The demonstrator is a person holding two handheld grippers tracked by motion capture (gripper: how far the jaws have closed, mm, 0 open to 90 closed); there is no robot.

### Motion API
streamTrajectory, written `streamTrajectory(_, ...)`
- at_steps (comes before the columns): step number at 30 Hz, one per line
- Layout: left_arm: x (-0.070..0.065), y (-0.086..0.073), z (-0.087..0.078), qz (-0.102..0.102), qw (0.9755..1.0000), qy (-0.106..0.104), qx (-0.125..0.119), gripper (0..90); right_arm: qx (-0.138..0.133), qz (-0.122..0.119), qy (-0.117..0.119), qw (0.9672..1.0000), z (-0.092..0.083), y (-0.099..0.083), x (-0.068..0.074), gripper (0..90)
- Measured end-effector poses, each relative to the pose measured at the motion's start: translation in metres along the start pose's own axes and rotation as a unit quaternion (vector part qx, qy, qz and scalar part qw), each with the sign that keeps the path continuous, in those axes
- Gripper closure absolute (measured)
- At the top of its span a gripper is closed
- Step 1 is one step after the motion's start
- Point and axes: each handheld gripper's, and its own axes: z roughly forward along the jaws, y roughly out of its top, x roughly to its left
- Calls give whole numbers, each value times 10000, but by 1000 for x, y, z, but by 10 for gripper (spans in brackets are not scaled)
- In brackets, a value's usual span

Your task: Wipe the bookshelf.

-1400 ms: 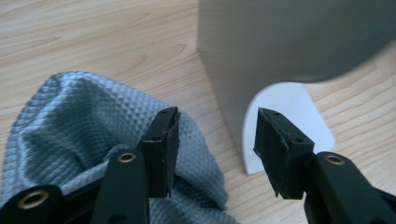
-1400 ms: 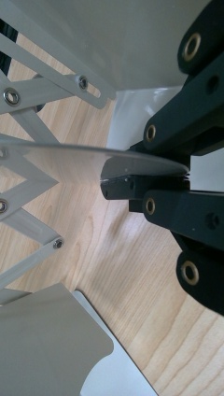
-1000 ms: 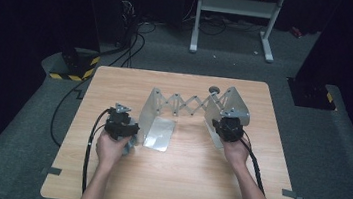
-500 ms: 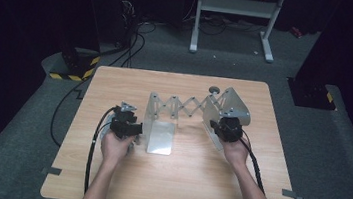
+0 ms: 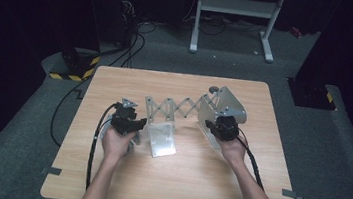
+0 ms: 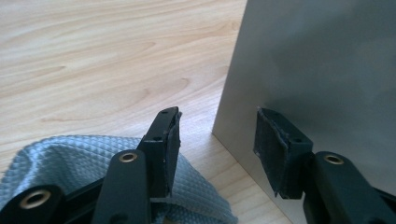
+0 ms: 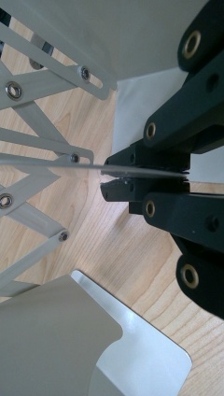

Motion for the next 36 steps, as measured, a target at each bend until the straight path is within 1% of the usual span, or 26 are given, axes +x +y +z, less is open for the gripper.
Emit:
streamTrajectory(2,1,0,0,1,10000,10,-20,508,11,-13,29,10000,1,2,-2,879)
streamTrajectory(4,2,0,1,-43,10000,7,-15,510,17,-36,39,10000,3,4,-2,880)
streamTrajectory(5,2,0,1,-47,10000,9,-14,517,-13,-34,77,10000,4,5,-3,880)
streamTrajectory(8,0,0,1,-29,10000,27,-14,548,17,-31,92,10000,5,6,-4,879)
streamTrajectory(9,-2,0,1,48,10000,31,-15,558,76,-58,125,9999,6,9,-5,879)
streamTrajectory(11,-1,0,0,87,10000,33,7,543,87,-105,143,9998,6,9,-6,879)
streamTrajectory(13,3,-1,0,38,10000,16,5,499,81,-142,203,9997,5,7,-7,881)
streamTrajectory(14,5,0,1,-19,10000,1,-12,488,69,-151,225,9996,4,6,-7,881)
streamTrajectory(16,8,1,3,-107,9999,58,-29,489,64,-176,253,9995,3,4,-6,881)
streamTrajectory(18,10,3,6,-107,9999,129,35,490,68,-204,284,9994,1,3,-6,881)
streamTrajectory(20,13,5,9,-129,9998,159,41,488,83,-216,314,9992,-1,1,-6,882)
streamTrajectory(22,16,7,11,-206,9998,72,14,473,69,-254,350,9990,-2,0,-7,883)
streamTrajectory(24,17,9,13,-185,9998,116,12,474,85,-260,358,9990,-3,-1,-6,883)
streamTrajectory(26,18,10,14,-236,9997,17,-30,470,89,-267,353,9990,-4,-1,-6,884)
streamTrajectory(29,14,9,15,-151,9999,-38,-26,476,44,-284,332,9990,-2,0,-5,884)
streamTrajectory(33,11,9,15,-99,9998,-154,19,479,42,-191,255,9995,1,2,-3,887)
streamTrajectory(36,9,8,14,-56,9999,-160,23,479,29,-141,220,9997,3,4,-3,887)
